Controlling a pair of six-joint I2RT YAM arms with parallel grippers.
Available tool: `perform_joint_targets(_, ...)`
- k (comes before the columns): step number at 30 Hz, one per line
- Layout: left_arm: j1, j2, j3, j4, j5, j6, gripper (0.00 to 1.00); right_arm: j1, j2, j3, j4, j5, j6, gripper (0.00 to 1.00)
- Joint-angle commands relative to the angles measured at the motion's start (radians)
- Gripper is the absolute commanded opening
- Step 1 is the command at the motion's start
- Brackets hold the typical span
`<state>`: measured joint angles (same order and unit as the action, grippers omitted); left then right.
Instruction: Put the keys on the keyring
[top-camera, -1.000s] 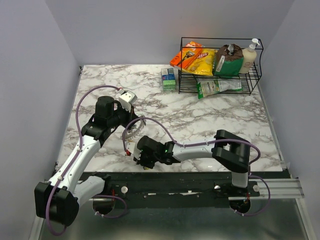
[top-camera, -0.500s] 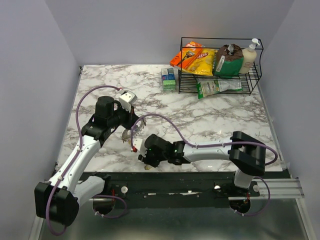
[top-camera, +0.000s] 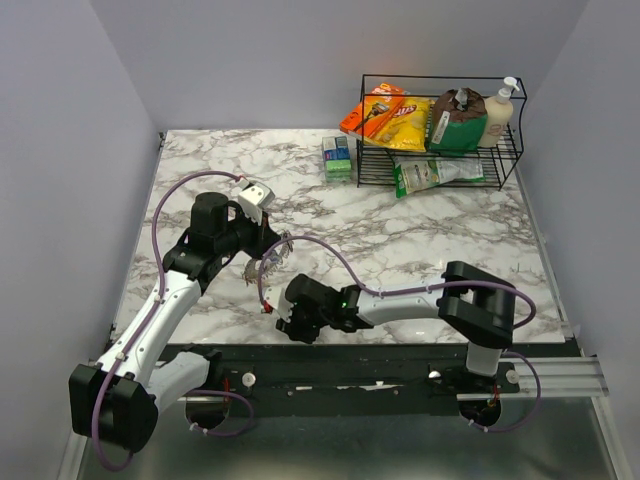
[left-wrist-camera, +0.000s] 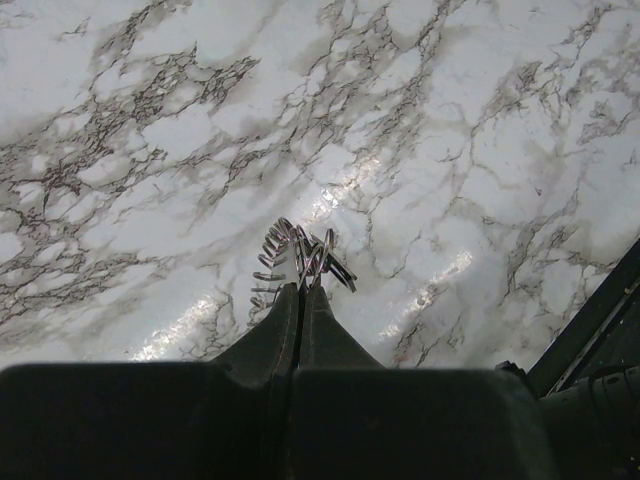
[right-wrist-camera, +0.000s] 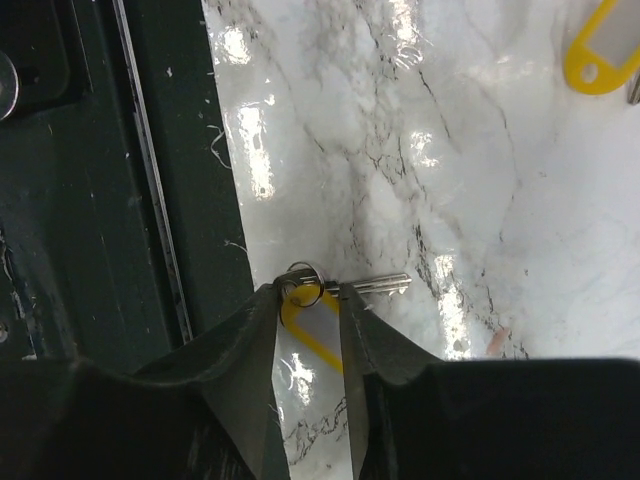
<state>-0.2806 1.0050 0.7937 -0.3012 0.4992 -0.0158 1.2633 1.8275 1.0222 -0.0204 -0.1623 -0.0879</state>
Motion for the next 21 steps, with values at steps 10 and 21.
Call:
perform_joint_targets(10,0.008,-0.017,-0.01,0.039,0.033,0.0,0.0,0.005,0.015,0.016,0.04,0.007,-0.012,0.0)
perform_joint_targets(21,0.008,-0.019,-0.014,0.042,0.053,-0.004,0.0,-0.044,-0.186,-0.068,0.08,0.079,0.053,0.0)
